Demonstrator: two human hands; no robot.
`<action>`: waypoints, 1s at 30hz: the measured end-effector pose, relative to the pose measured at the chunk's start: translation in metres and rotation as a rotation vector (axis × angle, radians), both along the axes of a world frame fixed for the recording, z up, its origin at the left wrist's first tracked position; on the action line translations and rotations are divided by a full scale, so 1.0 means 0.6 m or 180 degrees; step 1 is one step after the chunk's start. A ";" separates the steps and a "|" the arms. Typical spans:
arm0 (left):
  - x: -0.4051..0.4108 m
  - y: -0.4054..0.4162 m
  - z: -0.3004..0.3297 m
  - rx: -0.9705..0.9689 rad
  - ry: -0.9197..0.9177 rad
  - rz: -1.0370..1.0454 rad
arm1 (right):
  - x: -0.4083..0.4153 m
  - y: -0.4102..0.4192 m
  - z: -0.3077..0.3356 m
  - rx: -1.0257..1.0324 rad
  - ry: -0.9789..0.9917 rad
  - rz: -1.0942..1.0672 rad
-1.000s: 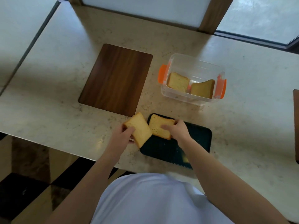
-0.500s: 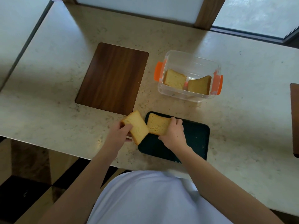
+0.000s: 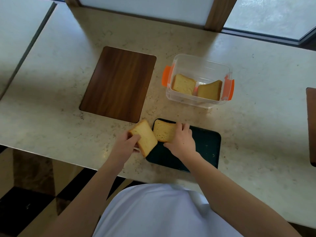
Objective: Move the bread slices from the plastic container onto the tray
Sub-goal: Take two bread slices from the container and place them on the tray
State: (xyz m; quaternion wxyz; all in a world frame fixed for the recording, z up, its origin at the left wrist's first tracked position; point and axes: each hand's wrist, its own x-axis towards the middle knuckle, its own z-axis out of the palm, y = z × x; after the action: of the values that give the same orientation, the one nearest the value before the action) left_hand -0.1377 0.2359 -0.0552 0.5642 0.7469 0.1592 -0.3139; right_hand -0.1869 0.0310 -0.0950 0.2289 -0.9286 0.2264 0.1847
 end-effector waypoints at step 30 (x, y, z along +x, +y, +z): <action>-0.027 -0.035 -0.006 -0.1377 0.0892 0.0408 | -0.062 -0.038 0.040 0.2949 0.0379 -0.2047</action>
State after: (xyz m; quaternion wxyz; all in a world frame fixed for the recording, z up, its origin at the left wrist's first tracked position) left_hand -0.1540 0.2151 -0.0591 0.7019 0.5465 0.2120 -0.4046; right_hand -0.2243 0.0082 -0.0709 0.6440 -0.6035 0.4056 0.2378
